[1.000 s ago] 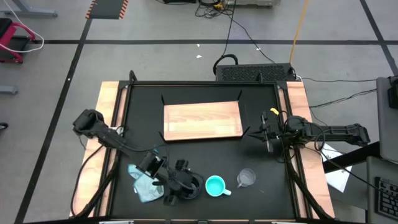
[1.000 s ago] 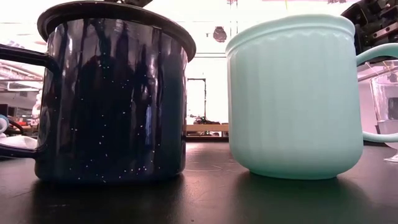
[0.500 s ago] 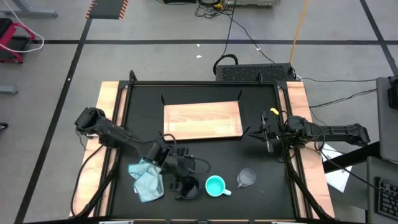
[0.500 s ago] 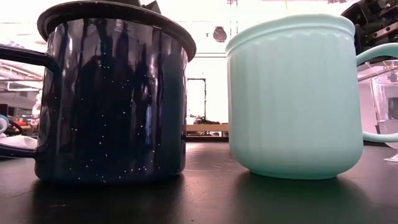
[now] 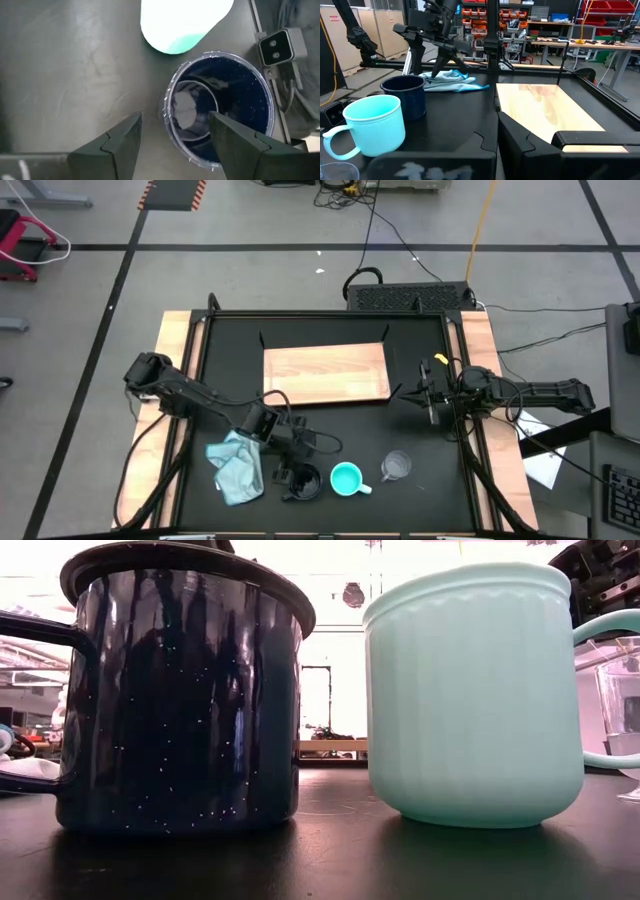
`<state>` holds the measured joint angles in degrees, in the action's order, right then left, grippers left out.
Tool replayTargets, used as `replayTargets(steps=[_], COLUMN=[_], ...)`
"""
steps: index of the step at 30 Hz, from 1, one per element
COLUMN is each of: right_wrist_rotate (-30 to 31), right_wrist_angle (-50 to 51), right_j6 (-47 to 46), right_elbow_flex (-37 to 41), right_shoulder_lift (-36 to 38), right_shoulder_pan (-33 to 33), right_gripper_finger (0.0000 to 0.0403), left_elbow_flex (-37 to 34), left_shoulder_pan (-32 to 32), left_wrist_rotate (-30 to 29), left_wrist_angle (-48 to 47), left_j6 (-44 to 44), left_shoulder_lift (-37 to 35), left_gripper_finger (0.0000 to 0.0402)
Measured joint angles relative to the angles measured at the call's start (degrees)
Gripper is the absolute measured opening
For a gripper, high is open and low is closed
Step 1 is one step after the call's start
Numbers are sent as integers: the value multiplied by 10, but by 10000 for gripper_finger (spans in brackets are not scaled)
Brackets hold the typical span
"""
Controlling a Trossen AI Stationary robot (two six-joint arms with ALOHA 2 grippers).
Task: Stack small to large cups/mugs on shelf
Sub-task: Put the dark blue mug to the left on the shelf
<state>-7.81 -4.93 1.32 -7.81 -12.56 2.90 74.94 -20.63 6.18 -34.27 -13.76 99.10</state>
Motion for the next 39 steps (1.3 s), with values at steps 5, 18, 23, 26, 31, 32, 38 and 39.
replayTargets(steps=[5, 18, 23, 26, 31, 32, 38, 39], right_wrist_rotate=[0, 0, 0, 0, 0, 0, 0, 0], right_wrist_angle=[0, -2, -2, -1, 0, 0, 0, 0], right_j6=[0, 0, -4, -4, -4, -4, -4, -4], right_elbow_flex=[0, 0, 0, 0, 0, 0, 0, 0], right_shoulder_lift=[0, 0, 0, 0, -1, -1, -1, -1], right_shoulder_pan=[0, 0, 0, 0, 0, 0, 0, 0], right_gripper_finger=[0, 0, 0, 0, 0, 0, 0, 0], left_elbow_flex=[1, -1, -1, 0, 0, 0, 0, 0], left_shoulder_pan=[0, 0, 3, 4, 5, 5, 5, 5], left_wrist_rotate=[14, 11, 11, 8, -1, -1, -2, -1], left_wrist_angle=[20, 6, 12, 7, 13, 13, 14, 15], left_j6=[2, 7, 12, 18, 28, 33, 37, 38], left_shoulder_lift=[9, 32, 46, 49, 49, 49, 49, 49], left_gripper_finger=[230, 230, 230, 230, 228, 225, 162, 148])
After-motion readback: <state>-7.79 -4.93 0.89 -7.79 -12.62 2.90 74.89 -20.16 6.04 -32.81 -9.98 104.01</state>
